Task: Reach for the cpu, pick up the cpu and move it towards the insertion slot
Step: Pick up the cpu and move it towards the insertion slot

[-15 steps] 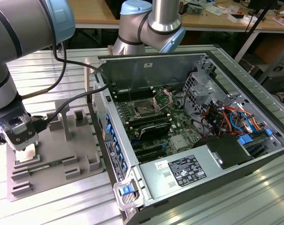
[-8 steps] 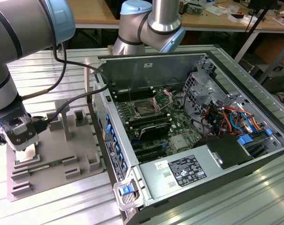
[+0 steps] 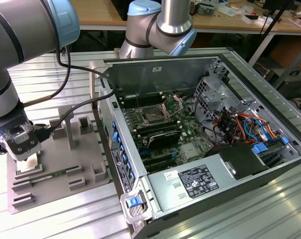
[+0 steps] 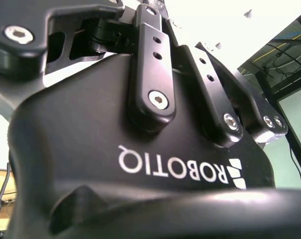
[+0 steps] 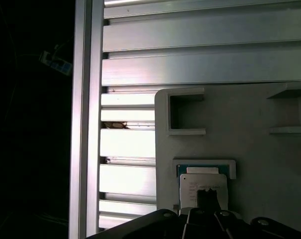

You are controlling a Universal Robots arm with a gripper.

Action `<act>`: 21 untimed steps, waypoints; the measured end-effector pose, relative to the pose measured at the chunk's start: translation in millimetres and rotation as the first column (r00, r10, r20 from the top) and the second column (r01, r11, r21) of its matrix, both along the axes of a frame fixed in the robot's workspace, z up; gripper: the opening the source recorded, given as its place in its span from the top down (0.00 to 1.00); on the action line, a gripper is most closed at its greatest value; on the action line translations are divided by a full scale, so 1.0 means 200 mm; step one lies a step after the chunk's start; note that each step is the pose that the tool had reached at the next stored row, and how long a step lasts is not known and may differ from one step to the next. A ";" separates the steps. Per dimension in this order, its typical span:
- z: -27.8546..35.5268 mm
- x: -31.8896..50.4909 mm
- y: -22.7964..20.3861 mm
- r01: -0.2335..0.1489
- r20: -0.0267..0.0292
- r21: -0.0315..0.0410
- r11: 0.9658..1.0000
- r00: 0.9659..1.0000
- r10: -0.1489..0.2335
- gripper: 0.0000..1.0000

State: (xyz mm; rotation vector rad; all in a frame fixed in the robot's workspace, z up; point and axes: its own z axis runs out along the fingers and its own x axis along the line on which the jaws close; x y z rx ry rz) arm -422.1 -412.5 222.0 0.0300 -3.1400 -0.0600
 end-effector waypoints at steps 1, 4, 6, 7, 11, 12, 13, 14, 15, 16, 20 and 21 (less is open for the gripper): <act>0.000 0.000 0.000 0.000 0.000 0.000 1.000 1.000 0.000 0.89; 0.000 0.000 0.000 0.000 0.000 0.000 1.000 1.000 0.000 0.89; 0.000 0.000 0.000 0.000 0.000 0.000 1.000 1.000 0.000 0.89; 0.000 0.000 0.000 0.000 0.000 0.000 1.000 1.000 0.000 0.89; -0.001 0.000 0.000 0.000 0.000 0.000 1.000 1.000 0.000 0.64; -0.001 0.000 0.000 0.000 0.000 0.000 1.000 1.000 0.000 0.58; -0.001 0.000 0.000 0.000 0.000 0.000 1.000 1.000 0.000 0.58; -0.001 0.000 0.000 0.000 0.000 0.000 1.000 1.000 0.000 0.52; -0.001 0.000 0.000 0.000 0.000 0.000 1.000 1.000 0.000 0.47; -0.001 0.000 0.000 0.000 0.000 0.000 1.000 1.000 0.000 0.40; -0.001 0.000 0.000 0.000 0.000 0.000 1.000 1.000 0.000 0.40; -0.001 0.000 0.000 0.000 0.000 0.000 1.000 1.000 0.000 0.40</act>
